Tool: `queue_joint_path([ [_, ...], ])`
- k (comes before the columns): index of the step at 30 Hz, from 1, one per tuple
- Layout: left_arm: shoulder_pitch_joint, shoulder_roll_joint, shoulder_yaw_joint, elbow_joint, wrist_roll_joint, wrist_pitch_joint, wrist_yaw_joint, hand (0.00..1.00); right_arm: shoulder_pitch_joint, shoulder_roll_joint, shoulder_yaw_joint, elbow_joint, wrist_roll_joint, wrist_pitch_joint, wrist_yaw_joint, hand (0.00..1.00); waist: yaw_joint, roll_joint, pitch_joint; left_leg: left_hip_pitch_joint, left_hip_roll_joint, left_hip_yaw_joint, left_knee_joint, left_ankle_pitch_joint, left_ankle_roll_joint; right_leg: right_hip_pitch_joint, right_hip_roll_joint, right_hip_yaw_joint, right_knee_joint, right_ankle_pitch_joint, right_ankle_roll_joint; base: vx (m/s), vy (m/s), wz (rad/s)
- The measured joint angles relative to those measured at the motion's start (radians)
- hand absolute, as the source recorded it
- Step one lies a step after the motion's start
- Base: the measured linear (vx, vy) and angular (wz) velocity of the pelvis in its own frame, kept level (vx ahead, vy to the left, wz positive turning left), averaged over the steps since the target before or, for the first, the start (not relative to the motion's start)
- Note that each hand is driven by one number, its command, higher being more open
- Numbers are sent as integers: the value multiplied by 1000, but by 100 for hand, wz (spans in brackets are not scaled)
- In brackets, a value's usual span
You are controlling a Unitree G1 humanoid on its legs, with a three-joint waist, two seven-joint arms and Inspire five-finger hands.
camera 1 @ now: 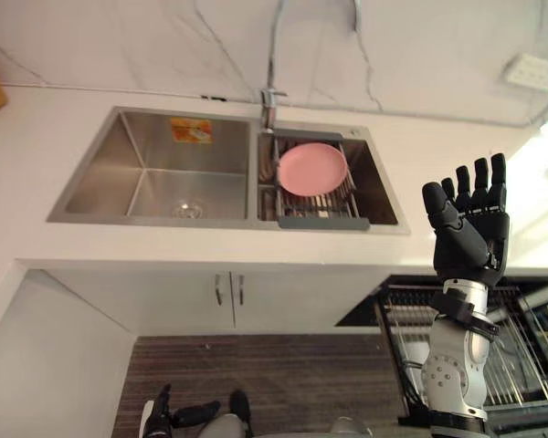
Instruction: Walk over to the sink, pick up the cup, carry it to the dishwasher, place the cup inside the dishwasher, then close the dishwasher door
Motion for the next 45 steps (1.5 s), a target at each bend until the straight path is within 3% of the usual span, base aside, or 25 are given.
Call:
queue_joint_path([
  [2,0,6,-9,2,16,-4,-12,100,21,-15,-11,-10,0,0,-17,100,-11,-9,-6,4,-19,-38,14,-8,-16,-31,8,42,-59,6,-1,192,-27,67],
  [3,2,8,-11,3,19,-4,-13,100,31,-16,-19,-14,1,0,-17,100,-11,-13,-9,14,-30,-44,19,-12,-23,-29,6,47,-111,44,-3,232,-98,41],
  [4,9,12,-11,7,19,-5,-14,100,33,-19,-21,-15,0,0,-15,100,-10,-22,-18,19,-48,-47,32,-30,-33,-19,-5,58,-175,99,22,235,-120,23],
  [5,11,11,-11,7,19,-5,-14,100,34,-23,-23,-14,0,0,-17,100,-10,-15,-21,17,-44,-47,42,-36,-41,-7,3,57,-195,100,35,209,-131,-1],
  [6,17,6,-12,4,20,-8,-14,100,33,-29,-25,-14,-1,0,-20,100,-10,-1,-27,11,-32,-42,55,-50,-52,7,18,56,-230,102,33,119,-76,-7],
  [7,16,0,-79,27,60,-18,-34,100,72,-46,-107,-39,0,3,-11,100,-38,69,-45,76,18,26,58,-109,-82,121,87,80,-380,145,20,74,-44,-7],
  [13,14,0,-79,27,41,-11,-36,100,72,-46,-94,-38,5,3,-11,100,-37,69,-46,66,19,17,71,-109,-82,124,85,68,-381,145,20,0,0,5],
  [18,11,-2,-72,50,-233,67,-54,100,68,-59,-3,-8,9,72,-9,100,-11,66,-47,53,31,11,100,-113,-90,138,89,39,-394,146,22,-48,-32,10],
  [19,24,-23,12,80,-499,143,-77,100,39,-89,11,75,-68,179,-18,100,18,63,-48,41,56,15,125,-122,-103,158,104,2,-429,155,17,-129,-116,9],
  [20,31,-24,31,82,-554,159,-81,100,30,-98,11,77,-135,196,-22,100,18,63,-48,43,63,26,125,-122,-105,160,111,5,-438,160,13,-132,-130,5],
  [24,32,-25,56,99,-613,182,-88,100,25,-156,0,77,-223,224,-29,100,14,59,-46,53,85,76,115,-120,-119,160,126,20,-454,170,5,-18,-52,-19],
  [28,29,-22,73,105,-608,202,-104,100,-28,-344,-30,96,-448,303,10,100,2,57,-53,56,85,84,97,-114,-125,164,130,17,-477,184,8,31,-10,-8],
  [30,27,-19,71,105,-604,202,-114,100,-76,-398,-29,137,-544,310,31,100,1,53,-55,68,85,85,78,-107,-136,166,129,-18,-483,193,8,61,-16,-3],
  [38,30,-11,71,75,-590,238,-117,100,-198,-433,36,227,-787,356,69,100,7,29,-55,87,79,47,27,-76,-183,182,123,-96,-484,199,9,28,-15,16],
  [45,32,-11,71,66,-591,257,-70,100,-270,-435,173,380,-955,363,68,100,17,22,-52,98,67,5,-13,-41,-184,198,115,-137,-487,199,9,-41,-5,19],
])
